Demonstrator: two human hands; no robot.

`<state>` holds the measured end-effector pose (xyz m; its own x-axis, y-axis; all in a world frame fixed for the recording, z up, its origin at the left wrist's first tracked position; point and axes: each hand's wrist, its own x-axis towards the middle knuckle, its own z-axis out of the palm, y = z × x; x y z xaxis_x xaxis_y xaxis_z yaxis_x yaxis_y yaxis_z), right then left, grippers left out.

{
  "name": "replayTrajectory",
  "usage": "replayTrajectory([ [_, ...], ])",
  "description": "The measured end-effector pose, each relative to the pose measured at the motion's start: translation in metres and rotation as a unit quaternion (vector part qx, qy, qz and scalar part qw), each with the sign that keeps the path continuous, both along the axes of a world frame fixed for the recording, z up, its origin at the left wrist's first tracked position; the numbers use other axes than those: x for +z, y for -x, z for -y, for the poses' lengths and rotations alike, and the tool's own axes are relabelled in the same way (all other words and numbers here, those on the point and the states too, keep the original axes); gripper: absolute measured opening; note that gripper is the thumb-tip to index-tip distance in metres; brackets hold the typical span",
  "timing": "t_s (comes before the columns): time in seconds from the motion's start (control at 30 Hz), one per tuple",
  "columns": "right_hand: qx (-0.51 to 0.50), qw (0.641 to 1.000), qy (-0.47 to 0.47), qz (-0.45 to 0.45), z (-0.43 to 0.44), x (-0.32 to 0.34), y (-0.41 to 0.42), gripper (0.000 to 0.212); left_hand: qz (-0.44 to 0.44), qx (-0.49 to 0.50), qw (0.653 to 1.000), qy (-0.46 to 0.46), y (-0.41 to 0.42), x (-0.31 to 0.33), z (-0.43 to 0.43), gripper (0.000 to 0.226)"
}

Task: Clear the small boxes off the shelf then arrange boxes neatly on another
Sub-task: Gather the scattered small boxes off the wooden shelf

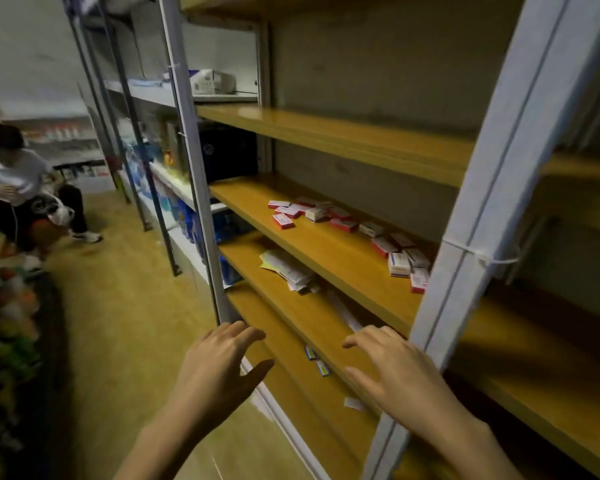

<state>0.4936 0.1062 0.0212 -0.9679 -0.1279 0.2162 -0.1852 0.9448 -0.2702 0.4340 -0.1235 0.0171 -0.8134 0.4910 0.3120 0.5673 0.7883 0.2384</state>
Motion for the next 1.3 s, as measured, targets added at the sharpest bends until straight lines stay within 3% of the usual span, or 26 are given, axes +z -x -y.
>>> replayTrajectory([
  [0.47,-0.079,0.997,0.009,0.014,0.062,0.002,0.155,0.034,0.019,-0.056,0.998,0.016,0.178,-0.004,0.062,0.039],
  [1.07,-0.214,0.977,0.002,0.007,-0.011,-0.013,0.379,0.032,0.019,-0.178,0.983,0.036,0.431,-0.015,-0.021,0.04],
  [1.3,-0.318,0.948,0.008,0.015,-0.033,-0.028,0.428,0.03,0.046,-0.237,0.97,0.04,0.49,-0.026,-0.049,0.039],
])
